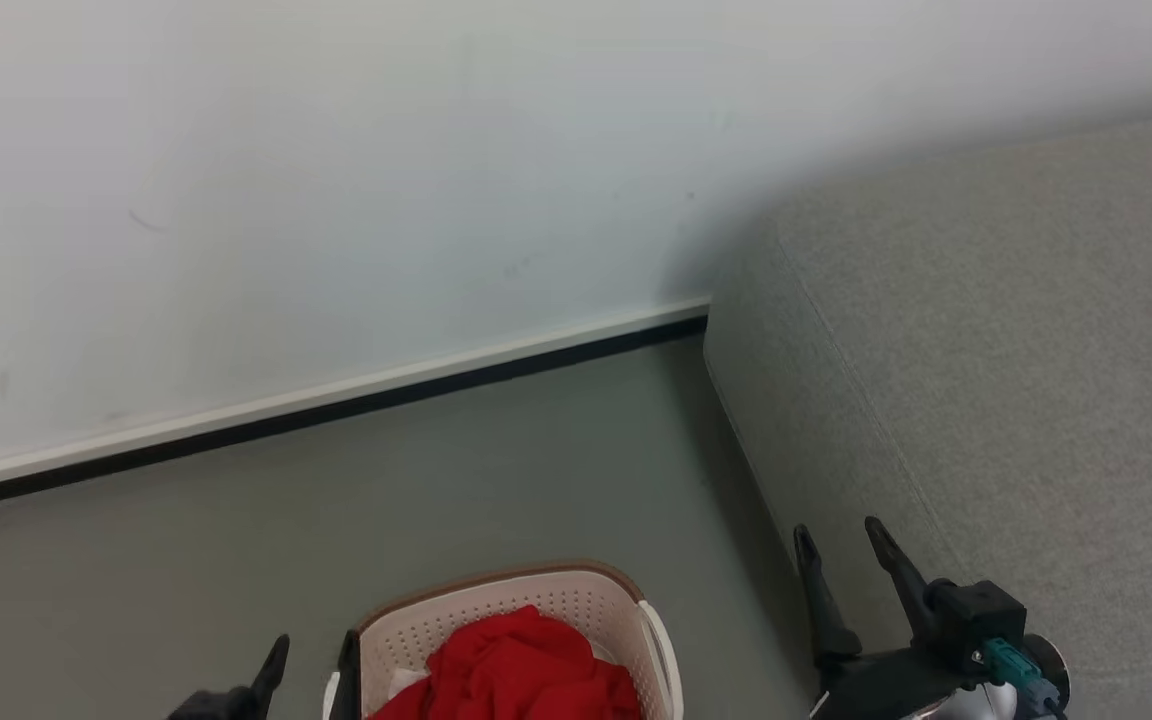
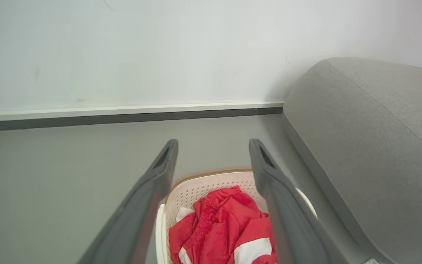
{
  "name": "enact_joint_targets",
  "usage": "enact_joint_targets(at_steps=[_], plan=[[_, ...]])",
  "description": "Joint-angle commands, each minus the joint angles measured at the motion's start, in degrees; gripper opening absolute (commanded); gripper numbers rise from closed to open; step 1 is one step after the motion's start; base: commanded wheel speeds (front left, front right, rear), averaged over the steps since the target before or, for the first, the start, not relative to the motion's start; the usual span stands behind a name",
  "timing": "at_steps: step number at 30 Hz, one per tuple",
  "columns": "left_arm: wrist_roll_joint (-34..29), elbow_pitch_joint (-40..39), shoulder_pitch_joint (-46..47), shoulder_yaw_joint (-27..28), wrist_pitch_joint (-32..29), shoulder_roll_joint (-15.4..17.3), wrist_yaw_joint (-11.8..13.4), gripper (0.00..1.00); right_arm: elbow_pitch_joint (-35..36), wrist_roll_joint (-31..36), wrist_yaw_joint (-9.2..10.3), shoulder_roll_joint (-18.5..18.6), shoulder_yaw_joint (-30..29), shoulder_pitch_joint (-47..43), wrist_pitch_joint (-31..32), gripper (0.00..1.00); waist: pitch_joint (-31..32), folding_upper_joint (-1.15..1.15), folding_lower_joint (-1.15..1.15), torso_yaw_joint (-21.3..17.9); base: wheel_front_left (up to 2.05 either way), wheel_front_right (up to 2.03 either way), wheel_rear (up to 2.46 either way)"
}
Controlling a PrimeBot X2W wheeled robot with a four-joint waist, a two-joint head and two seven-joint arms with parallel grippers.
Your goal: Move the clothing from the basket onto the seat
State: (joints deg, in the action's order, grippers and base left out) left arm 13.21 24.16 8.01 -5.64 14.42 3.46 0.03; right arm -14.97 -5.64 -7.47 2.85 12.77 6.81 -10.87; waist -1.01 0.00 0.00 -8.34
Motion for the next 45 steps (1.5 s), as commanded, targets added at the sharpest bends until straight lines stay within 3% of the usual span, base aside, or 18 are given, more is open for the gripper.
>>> enact_joint_targets(at_steps=[1, 3, 7, 12, 26, 35, 37, 40, 45], plan=[[-1.8, 2.7, 4.0, -1.0, 0.3, 0.3, 1.0, 1.0, 1.8, 1.0, -0.04, 0.0, 0.7, 1.5, -0.9, 1.0, -8.5, 0.0, 0.0, -6.8, 0.0, 0.0, 0.0], [-2.8, 5.0, 6.8, -1.9, -0.2, 0.3, 1.1, 1.0, 2.8, 0.9, -0.04, 0.1, 1.0, 2.2, -1.3, 1.0, -11.2, 0.0, 0.0, -8.3, 0.0, 0.0, 0.0], [-5.7, 17.9, 18.8, -5.1, -5.9, 0.2, 3.5, 1.0, 4.8, 0.1, -0.04, 0.0, 2.0, 4.9, -2.9, 1.0, -22.2, 0.0, 0.0, -12.5, 0.0, 0.0, 0.0], [-7.4, 24.1, 25.4, -6.7, -8.5, 0.5, 4.0, 1.0, 5.3, -1.2, -0.04, 0.0, 2.4, 6.5, -3.7, 1.0, -27.6, 0.0, 0.0, -13.2, 0.0, 0.0, 0.0], [-9.5, 38.2, 39.5, -9.9, -12.8, 1.3, 4.5, 1.0, 7.0, -4.6, -0.04, 0.0, 4.8, 9.3, -4.3, 1.0, -38.8, 0.0, 0.0, -15.7, 0.0, 0.0, 0.0], [-7.0, 43.9, 44.8, -7.8, -13.9, 1.9, 7.1, 1.0, 9.8, -7.1, -0.04, 0.0, 5.2, 7.2, -4.4, 1.0, -43.0, 0.0, 0.0, -16.9, 0.0, 0.0, 0.0], [-6.7, 46.0, 46.5, -7.6, -13.9, 2.8, 9.2, 1.0, 11.3, -6.9, -0.04, 0.0, 4.6, 5.3, -4.4, 1.0, -44.3, 0.0, 0.0, -16.6, 0.0, 0.0, 0.0], [-6.1, 46.9, 47.0, -7.1, -14.0, 3.3, 10.0, 1.0, 11.8, -6.9, -0.04, 0.0, 4.5, 4.6, -4.4, 1.0, -44.9, 0.0, 0.0, -16.4, 0.0, 0.0, 0.0], [-3.2, 47.9, 47.1, -6.7, -13.0, 1.6, 6.2, 1.0, 13.0, -7.2, -0.03, 0.0, 4.4, 2.8, -4.4, 1.0, -46.4, 0.0, 0.0, -15.6, 0.0, 0.0, 0.0]])
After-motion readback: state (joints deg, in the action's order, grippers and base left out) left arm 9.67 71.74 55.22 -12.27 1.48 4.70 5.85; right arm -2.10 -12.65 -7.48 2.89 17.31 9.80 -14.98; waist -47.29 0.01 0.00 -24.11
